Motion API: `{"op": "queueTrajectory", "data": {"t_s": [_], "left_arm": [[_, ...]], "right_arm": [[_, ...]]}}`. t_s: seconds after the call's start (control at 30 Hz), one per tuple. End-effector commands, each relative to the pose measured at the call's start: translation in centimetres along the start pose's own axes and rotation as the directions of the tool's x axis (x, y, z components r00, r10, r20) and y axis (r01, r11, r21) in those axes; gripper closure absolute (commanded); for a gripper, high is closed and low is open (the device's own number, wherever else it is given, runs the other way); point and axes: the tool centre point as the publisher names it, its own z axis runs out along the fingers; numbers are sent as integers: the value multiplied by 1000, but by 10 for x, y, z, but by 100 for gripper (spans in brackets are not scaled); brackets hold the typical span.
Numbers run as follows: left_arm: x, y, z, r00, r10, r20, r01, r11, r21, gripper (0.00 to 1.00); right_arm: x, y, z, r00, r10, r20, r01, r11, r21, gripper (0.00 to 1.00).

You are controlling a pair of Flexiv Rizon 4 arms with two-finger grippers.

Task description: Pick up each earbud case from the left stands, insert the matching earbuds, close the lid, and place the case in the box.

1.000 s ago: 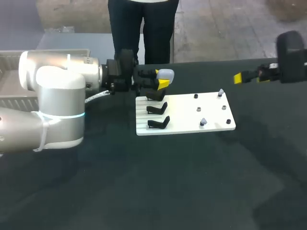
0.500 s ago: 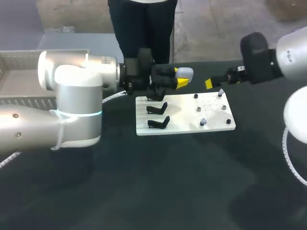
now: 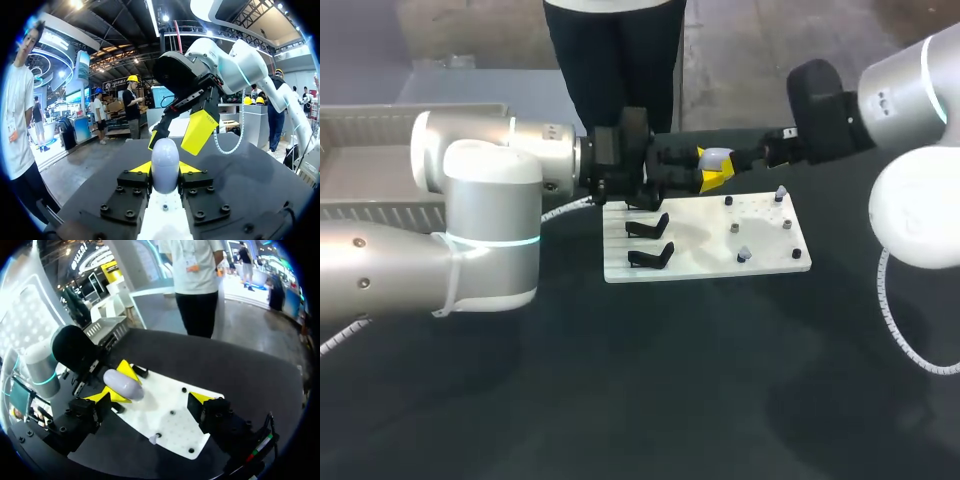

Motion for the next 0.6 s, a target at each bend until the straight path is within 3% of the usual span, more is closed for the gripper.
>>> {"op": "queueTrajectory", "data": {"t_s": [0.03, 0.4, 0.6], "left_arm": [[0, -2, -1, 1000, 8, 10, -8, 1000, -11, 100], [-4, -7, -5, 1000, 13, 25, -12, 1000, -5, 100], [2, -5, -13, 998, -21, 67, 23, 999, -33, 100]], "right_arm": [[-4, -4, 5, 1000, -1, -10, 0, 997, -81, 0], [-15, -7, -1, 1000, -8, 8, 9, 998, -63, 0], [-15, -12, -19, 1000, -22, 22, 21, 999, 35, 0]]}}
